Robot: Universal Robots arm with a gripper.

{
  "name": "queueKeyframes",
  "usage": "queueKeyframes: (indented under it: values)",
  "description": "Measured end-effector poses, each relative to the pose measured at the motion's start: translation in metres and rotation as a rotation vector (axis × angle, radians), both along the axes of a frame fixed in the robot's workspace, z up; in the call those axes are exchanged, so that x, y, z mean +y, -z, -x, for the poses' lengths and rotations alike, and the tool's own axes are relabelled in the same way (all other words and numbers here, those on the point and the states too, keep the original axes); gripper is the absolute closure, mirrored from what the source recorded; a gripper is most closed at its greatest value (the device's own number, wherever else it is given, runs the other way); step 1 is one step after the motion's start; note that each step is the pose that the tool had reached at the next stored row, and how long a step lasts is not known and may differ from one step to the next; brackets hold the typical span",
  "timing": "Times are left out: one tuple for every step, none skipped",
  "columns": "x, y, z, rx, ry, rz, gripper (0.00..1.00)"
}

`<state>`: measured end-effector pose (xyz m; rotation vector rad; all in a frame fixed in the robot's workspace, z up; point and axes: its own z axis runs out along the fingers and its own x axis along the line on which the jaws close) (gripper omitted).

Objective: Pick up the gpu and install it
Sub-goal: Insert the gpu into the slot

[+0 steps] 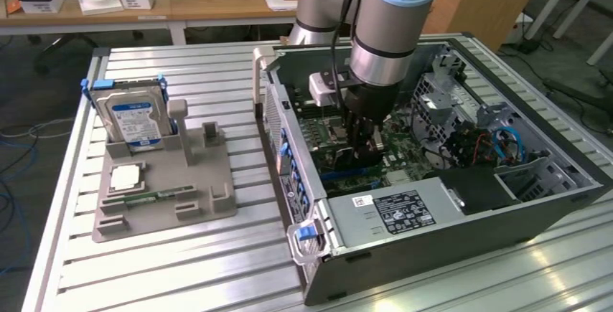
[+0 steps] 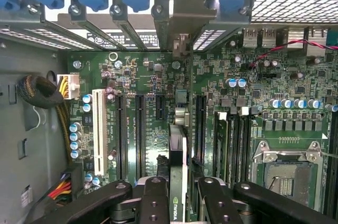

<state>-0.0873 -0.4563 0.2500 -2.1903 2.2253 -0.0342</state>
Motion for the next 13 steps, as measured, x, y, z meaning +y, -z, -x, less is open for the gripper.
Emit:
queueKeyframes:
  values:
    - [0.0, 0.0005, 0.0, 0.0001, 0.0, 0.0001, 0.74]
    - [0.0, 0.0009, 0.0, 0.0002, 0.0, 0.0001, 0.74]
    - [0.0, 0.0014, 0.0, 0.0001, 0.0, -0.0002, 0.74]
    - [0.0, 0.0016, 0.0, 0.0002, 0.0, 0.0001, 0.74]
    - [0.0, 0.0017, 0.0, 0.0003, 0.0, 0.0002, 0.74]
    - [0.0, 0.0018, 0.0, 0.0003, 0.0, 0.0001, 0.74]
    - [0.0, 0.002, 0.0, 0.0002, 0.0, -0.0001, 0.74]
    - [0.0, 0.0022, 0.0, 0.0001, 0.0, -0.0001, 0.74]
    - [0.0, 0.0024, 0.0, 0.0002, 0.0, 0.0, 0.74]
    - [0.0, 0.0027, 0.0, 0.0001, 0.0, -0.0001, 0.74]
    - [0.0001, 0.0034, 0.0, 0.0, 0.0, -0.0003, 0.74]
    - [0.0001, 0.0045, 0.0, 0.0, 0.0, -0.0003, 0.74]
    - [0.0, 0.0057, 0.0, 0.0001, 0.0, -0.0002, 0.74]
